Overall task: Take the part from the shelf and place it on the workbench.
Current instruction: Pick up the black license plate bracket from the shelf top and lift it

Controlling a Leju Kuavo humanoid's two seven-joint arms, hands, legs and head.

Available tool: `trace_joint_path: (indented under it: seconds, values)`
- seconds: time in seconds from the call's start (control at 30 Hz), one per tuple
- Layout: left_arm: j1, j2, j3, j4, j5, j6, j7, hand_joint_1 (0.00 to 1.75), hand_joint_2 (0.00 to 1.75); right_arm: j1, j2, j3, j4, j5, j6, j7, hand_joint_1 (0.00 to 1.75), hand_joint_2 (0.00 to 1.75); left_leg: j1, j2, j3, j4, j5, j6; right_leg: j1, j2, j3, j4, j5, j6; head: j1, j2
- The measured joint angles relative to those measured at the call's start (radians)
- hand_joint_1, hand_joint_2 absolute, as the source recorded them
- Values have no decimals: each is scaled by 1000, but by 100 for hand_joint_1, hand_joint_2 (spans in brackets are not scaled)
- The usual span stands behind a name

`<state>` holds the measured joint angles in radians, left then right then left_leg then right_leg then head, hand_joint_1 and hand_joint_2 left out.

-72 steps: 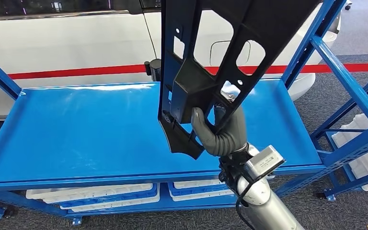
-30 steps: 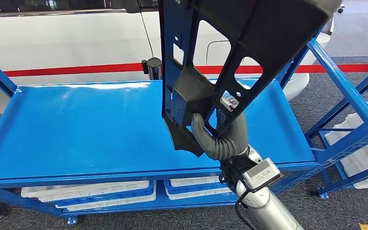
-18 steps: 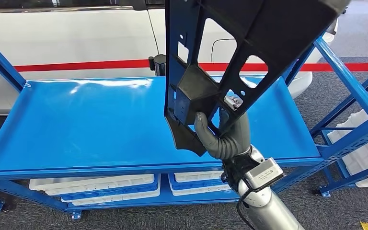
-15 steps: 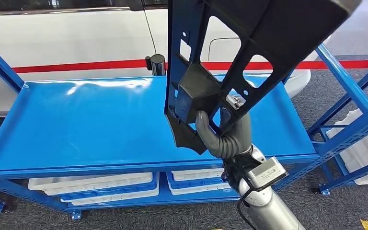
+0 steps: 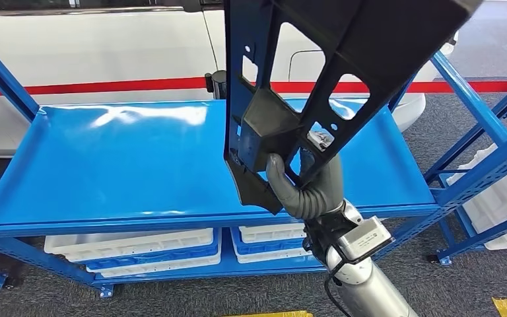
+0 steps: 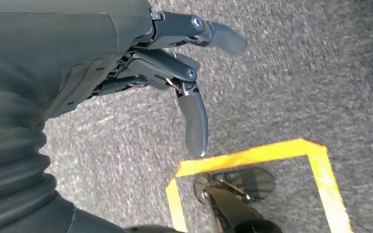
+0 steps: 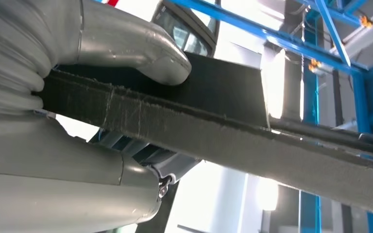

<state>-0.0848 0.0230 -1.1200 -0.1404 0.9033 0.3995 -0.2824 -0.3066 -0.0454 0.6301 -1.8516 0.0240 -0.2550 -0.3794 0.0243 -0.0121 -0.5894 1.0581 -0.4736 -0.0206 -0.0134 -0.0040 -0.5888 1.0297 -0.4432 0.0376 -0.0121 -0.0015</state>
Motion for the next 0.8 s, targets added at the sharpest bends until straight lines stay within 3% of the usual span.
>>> trace_joint_path:
  seconds: [0.07,0.1,0.2,0.27,0.3,0.37,0.43,0.47,0.53,0.6,0.67,0.73,0.77,0.8]
  values:
    - [0,0,0,0,0,0,0,0,175,1,0,-1,0,0,0,0,175,175,-3,1,-12,-2,12,20,-3,1,-14,7,-5,10,0,0]
    - [-1,0,0,0,0,0,0,0,175,1,0,-3,0,0,0,0,175,175,-4,1,-19,-4,19,31,-3,1,-29,31,-24,8,2,0]
    - [-2,2,0,0,0,0,0,0,175,2,-1,-5,0,0,0,0,175,175,-9,3,-46,-5,39,52,-3,2,-100,203,-122,-6,9,0]
    - [-1,1,0,0,0,0,0,0,175,5,-2,-5,0,0,0,0,175,175,-13,3,-65,-4,53,56,-2,2,-115,274,-150,-5,10,0]
    - [-1,1,0,0,0,0,0,0,175,6,-3,-6,0,0,0,0,175,175,-14,3,-74,-4,60,55,0,2,-94,255,-143,0,10,0]
    - [-1,0,0,0,0,0,0,0,175,7,-3,-6,0,0,0,0,175,175,-15,2,-90,-4,75,52,6,2,-3,127,-112,5,10,0]
    - [-2,-1,-1,0,0,0,0,0,175,8,-2,-6,0,1,2,0,175,175,-15,2,-98,-6,91,42,14,2,73,13,-90,1,10,0]
    - [-2,-2,-1,0,0,0,0,0,175,8,-2,-6,0,2,3,0,175,175,-15,2,-99,-7,98,36,18,2,85,-10,-86,-4,11,0]
    - [-1,-3,-3,0,0,0,1,0,175,9,-2,-6,1,4,5,0,175,175,-13,3,-99,-13,112,22,19,3,75,-18,-73,-14,14,0]
    - [0,-2,-6,0,0,0,1,0,175,10,0,-6,1,6,7,0,175,175,-11,4,-108,-1,89,11,10,2,70,-25,-54,-28,14,0]
    - [1,-2,-9,0,0,0,2,0,175,12,2,-5,2,11,8,0,175,175,-9,5,-132,80,3,2,4,1,60,-29,-34,-40,12,0]
    - [2,-2,-11,0,0,0,4,0,175,22,2,-5,4,24,8,-3,175,175,-6,5,-156,202,-74,-8,3,-1,42,-28,-20,-43,11,0]
    - [2,-2,-12,0,0,1,5,0,175,29,2,-5,5,32,7,-6,175,175,-4,5,-155,239,-83,-12,3,-2,33,-27,-13,-40,12,0]
    - [2,-2,-13,0,0,1,5,0,175,38,2,-5,6,39,5,-11,175,175,0,6,-137,241,-74,-17,2,-2,24,-25,-8,-37,11,0]
